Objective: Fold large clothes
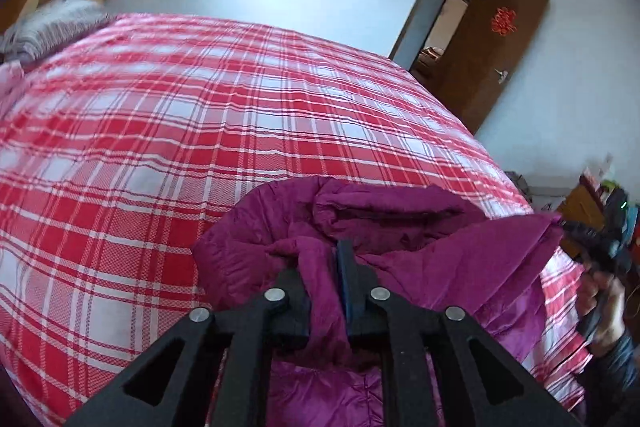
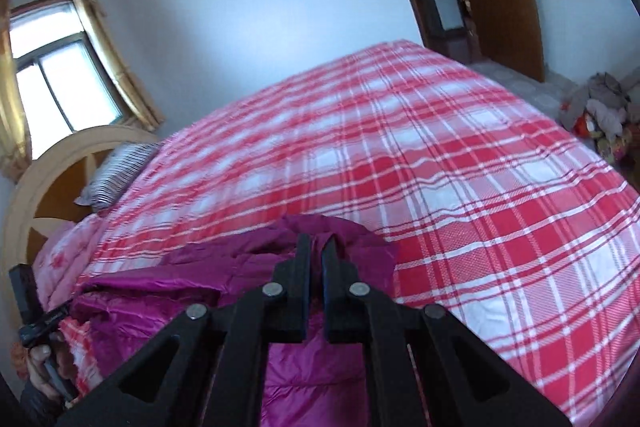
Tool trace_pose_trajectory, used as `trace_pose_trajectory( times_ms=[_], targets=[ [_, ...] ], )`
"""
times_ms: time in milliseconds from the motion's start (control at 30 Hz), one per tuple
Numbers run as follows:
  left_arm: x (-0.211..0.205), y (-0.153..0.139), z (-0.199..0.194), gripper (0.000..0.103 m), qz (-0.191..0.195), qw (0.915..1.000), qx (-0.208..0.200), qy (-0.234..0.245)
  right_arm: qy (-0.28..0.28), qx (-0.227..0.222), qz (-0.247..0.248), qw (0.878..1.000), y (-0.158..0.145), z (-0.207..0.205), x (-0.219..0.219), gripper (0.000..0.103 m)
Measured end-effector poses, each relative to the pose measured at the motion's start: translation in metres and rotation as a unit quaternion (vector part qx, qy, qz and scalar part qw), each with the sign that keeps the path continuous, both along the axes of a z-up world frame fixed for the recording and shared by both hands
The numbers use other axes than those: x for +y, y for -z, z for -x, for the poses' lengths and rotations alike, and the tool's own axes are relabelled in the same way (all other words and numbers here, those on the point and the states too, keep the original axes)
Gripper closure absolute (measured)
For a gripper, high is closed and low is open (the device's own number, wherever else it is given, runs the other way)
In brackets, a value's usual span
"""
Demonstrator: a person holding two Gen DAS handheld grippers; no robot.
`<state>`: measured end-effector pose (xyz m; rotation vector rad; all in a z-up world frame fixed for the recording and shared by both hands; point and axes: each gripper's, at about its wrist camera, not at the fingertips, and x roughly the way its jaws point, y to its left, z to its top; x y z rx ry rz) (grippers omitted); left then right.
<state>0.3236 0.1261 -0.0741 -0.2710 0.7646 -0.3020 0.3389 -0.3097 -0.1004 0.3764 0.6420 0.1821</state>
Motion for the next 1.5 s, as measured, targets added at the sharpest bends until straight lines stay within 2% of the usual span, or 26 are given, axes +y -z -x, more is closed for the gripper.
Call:
trace_pose_trajectory(
  times_ms=[67,167,200,233,300,333,367,433,500,533,633,700,733,800,867,900,933,1000,1067,1167,1200,1233,1267,1333,1433,1500],
  targets=[
    [0.009,-0.006,0.002,0.080,0.003,0.9998,-0.010,-0.015,0.003,0.021,0.004,1.000,0.015,-0.018,-0.001,0.097],
    [0.007,-0.016,0.013,0.078,-0.044,0.9975,-0.037,-0.041,0.000,0.037,0.012,0.999,0.025,-0.028,0.000,0.097],
    [0.002,-0.019,0.017,0.068,-0.068,0.9950,-0.050,-0.054,-0.003,0.039,0.017,0.999,0.026,-0.031,0.002,0.097],
    [-0.003,-0.024,0.024,0.043,-0.107,0.9876,-0.075,-0.087,-0.006,0.041,0.024,0.999,0.028,-0.034,0.004,0.097],
    [-0.004,-0.031,0.031,0.017,-0.125,0.9785,-0.110,-0.121,-0.002,0.045,0.041,0.998,0.029,-0.041,0.009,0.097],
    [-0.005,-0.037,0.039,0.017,-0.118,0.9741,-0.138,-0.135,0.001,0.048,0.039,0.998,0.031,-0.045,0.009,0.097],
    [-0.008,-0.039,0.042,0.017,-0.110,0.9737,-0.148,-0.134,0.003,0.052,0.036,0.998,0.034,-0.049,0.009,0.097],
    [-0.025,-0.036,0.038,0.017,-0.110,0.9777,-0.141,-0.111,0.007,0.060,0.040,0.997,0.041,-0.057,0.010,0.097],
    [-0.057,-0.022,0.032,0.017,-0.116,0.9832,-0.127,-0.061,0.009,0.066,0.054,0.996,0.047,-0.067,0.017,0.097],
    [-0.081,-0.009,0.028,0.017,-0.132,0.9841,-0.115,-0.029,0.012,0.069,0.061,0.996,0.050,-0.071,0.020,0.097],
    [-0.122,0.021,0.012,0.016,-0.170,0.9812,-0.090,0.007,0.020,0.076,0.062,0.995,0.056,-0.084,0.025,0.097],
    [-0.137,0.042,-0.008,0.016,-0.201,0.9779,-0.057,0.005,0.020,0.079,0.073,0.994,0.060,-0.090,0.033,0.096],
    [-0.137,0.058,-0.022,0.016,-0.223,0.9739,-0.036,-0.027,0.020,0.081,0.082,0.993,0.062,-0.092,0.036,0.095],
    [-0.126,0.078,-0.039,0.016,-0.195,0.9797,0.001,-0.048,0.024,0.090,0.091,0.992,0.067,-0.095,0.039,0.094],
    [-0.119,0.084,-0.045,0.017,-0.174,0.9828,0.008,-0.062,0.047,0.088,0.096,0.990,0.064,-0.090,0.036,0.076],
    [-0.119,0.083,-0.044,0.016,-0.175,0.9823,0.004,-0.066,0.063,0.080,0.105,0.989,0.057,-0.083,0.038,0.042],
    [-0.121,0.084,-0.044,0.016,-0.182,0.9811,0.002,-0.065,0.075,0.071,0.110,0.989,0.051,-0.076,0.040,0.017],
    [-0.126,0.086,-0.042,0.016,-0.191,0.9791,0.000,-0.069,0.072,0.020,0.104,0.992,0.032,-0.053,0.053,0.016],
    [-0.127,0.089,-0.041,0.016,-0.196,0.9780,0.002,-0.072,0.036,0.004,0.115,0.993,0.024,-0.042,0.078,0.019],
    [-0.123,0.086,-0.040,0.016,-0.190,0.9788,0.006,-0.077,-0.070,-0.010,0.107,0.992,0.026,-0.033,0.127,0.028],
    [-0.120,0.082,-0.041,0.016,-0.182,0.9800,0.007,-0.079,-0.104,-0.005,0.125,0.987,0.032,-0.035,0.148,0.037],
    [-0.117,0.075,-0.036,0.016,-0.171,0.9819,0.001,-0.083,-0.118,-0.001,0.145,0.982,0.040,-0.038,0.161,0.042],
    [-0.115,0.069,-0.034,0.016,-0.166,0.9826,-0.006,-0.083,-0.121,0.004,0.159,0.980,0.047,-0.041,0.168,0.046],
    [-0.113,0.051,-0.027,0.016,-0.166,0.9817,-0.037,-0.086,-0.109,0.033,0.177,0.978,0.068,-0.056,0.176,0.045],
    [-0.122,0.037,-0.032,0.015,-0.183,0.9783,-0.068,-0.070,-0.096,0.061,0.157,0.981,0.088,-0.070,0.168,0.044],
    [-0.130,0.041,-0.046,0.015,-0.200,0.9759,-0.065,-0.060,-0.090,0.063,0.149,0.983,0.091,-0.072,0.164,0.044]
  ],
)
